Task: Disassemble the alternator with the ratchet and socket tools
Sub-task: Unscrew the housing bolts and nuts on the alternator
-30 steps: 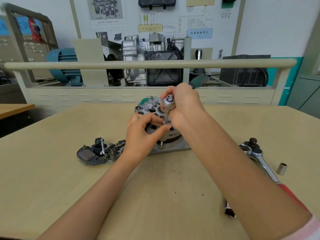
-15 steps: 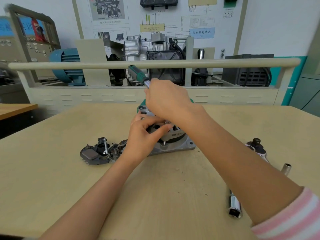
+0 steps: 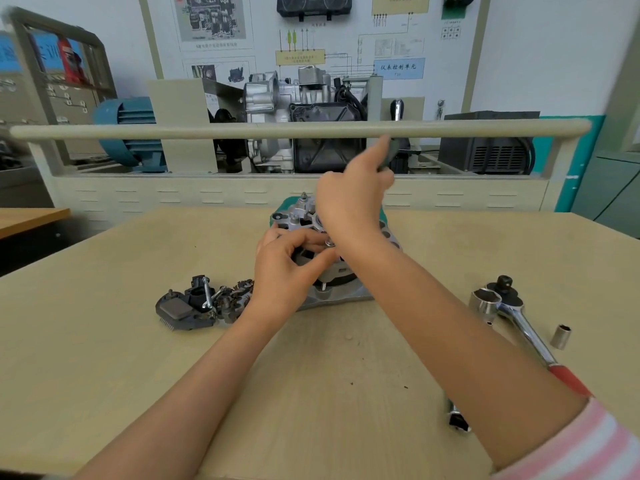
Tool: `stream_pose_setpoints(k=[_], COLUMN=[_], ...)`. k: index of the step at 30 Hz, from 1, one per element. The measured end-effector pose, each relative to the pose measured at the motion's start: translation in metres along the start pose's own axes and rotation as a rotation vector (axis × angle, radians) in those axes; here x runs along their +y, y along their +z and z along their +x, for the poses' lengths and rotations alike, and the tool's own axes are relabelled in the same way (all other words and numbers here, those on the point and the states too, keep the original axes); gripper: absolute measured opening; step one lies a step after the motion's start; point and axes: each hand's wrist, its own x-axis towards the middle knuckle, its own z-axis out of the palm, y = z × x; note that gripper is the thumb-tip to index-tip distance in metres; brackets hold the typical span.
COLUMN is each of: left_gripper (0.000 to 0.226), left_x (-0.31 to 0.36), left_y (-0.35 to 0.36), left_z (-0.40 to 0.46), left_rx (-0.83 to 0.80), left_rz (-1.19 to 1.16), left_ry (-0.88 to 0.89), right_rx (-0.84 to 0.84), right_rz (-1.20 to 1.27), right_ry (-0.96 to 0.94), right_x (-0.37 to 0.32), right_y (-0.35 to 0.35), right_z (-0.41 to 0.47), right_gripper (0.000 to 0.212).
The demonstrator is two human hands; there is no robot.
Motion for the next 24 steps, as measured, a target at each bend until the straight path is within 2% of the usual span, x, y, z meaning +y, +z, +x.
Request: stream_pose_setpoints(k=[2,5,9,11,14,17,22,24], left_gripper=[0.009,0.012,0.03,0.021,0.011,0.01,0.018,0.023], left_x=[-0.001,-0.002,-0.006,-0.006,-0.005,-0.004,-0.001,-0.003], left_y=[0.001,0.001,0.0,0.0,-0.002,-0.004,-0.006,-0.007], left_z=[0.0,0.0,0.0,0.0,-0.001,-0.002,0.0,0.0], left_rx=[0.011,0.015,0.018,0.008,-0.007,-0.023,-0.102,-0.117], left_rz=[0.015,0.025,0.05,0.028,0.008,0.014,-0.097,-0.099], left_ry=[0.0,0.001,0.02,0.024,0.0,-0.044,-0.052,-0.048], right_rx=[0.082,0.066,-0.116,-0.195,-0.341,-0.595,-1.037,-1.122], right_rz=[-0.034,-0.162,-0.236,-0.336,-0.471,-0.309,0.256,0.385], right_ry=[0.082,0.034,-0.112,-0.239,-0.439,-0.472,-0.087,-0.003], right_x=[0.002,0.005,0.003,0.004,0.001,-0.002,0.006,0.009], right_y=[-0.001,-0.004,-0.002,-0.003,-0.007,-0.01,-0.019,-0.023], right_z=[0.002,0.003,0.002,0.004,0.005,0.007,0.017,0.02], right_gripper=[0.08,0.078,0.075,0.071,0.054,0.048,0.044,0.041])
